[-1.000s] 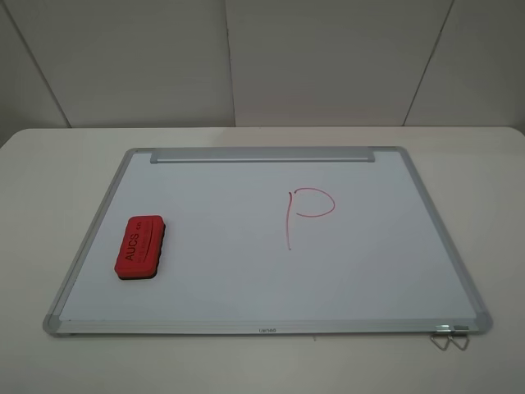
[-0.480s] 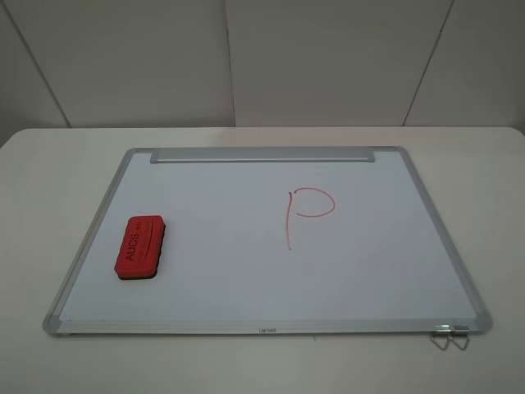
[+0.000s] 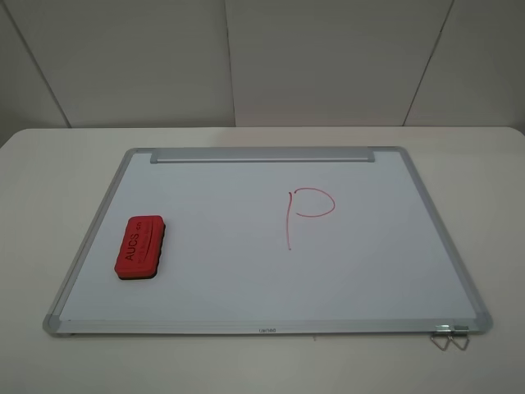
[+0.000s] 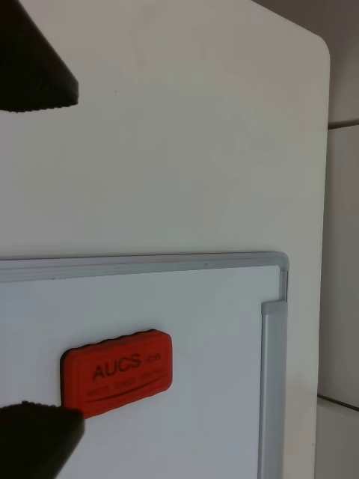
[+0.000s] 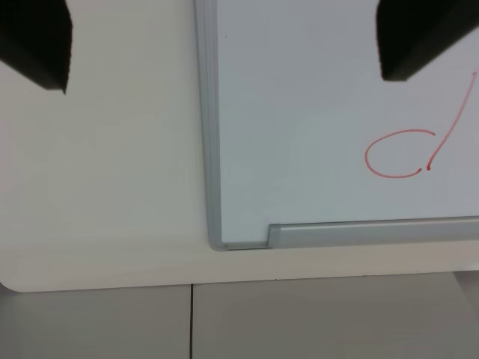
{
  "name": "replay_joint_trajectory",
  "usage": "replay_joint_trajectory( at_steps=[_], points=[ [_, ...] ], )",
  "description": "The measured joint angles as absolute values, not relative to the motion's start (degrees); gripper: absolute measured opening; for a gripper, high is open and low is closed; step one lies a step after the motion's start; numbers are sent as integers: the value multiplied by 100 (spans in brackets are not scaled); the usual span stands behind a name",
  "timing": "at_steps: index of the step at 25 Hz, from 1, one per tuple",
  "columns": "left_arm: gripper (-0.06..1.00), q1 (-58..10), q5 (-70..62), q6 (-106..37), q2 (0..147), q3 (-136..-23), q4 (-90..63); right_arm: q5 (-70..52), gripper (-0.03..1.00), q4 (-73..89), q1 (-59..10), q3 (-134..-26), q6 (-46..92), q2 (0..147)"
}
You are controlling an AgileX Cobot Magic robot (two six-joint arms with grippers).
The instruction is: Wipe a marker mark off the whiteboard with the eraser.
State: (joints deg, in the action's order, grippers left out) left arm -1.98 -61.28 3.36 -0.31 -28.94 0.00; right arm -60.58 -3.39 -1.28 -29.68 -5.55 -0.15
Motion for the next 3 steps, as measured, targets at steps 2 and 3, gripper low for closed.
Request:
replay_joint_trajectory(
  at_steps=[2, 3],
  points=[
    [77, -198, -6128, 331, -31, -2894, 0, -6058, 72, -339, -128, -2968, -555, -15],
    [77, -198, -6128, 331, -31, -2894, 0, -6058, 72, -339, -128, -2968, -555, -15]
  ],
)
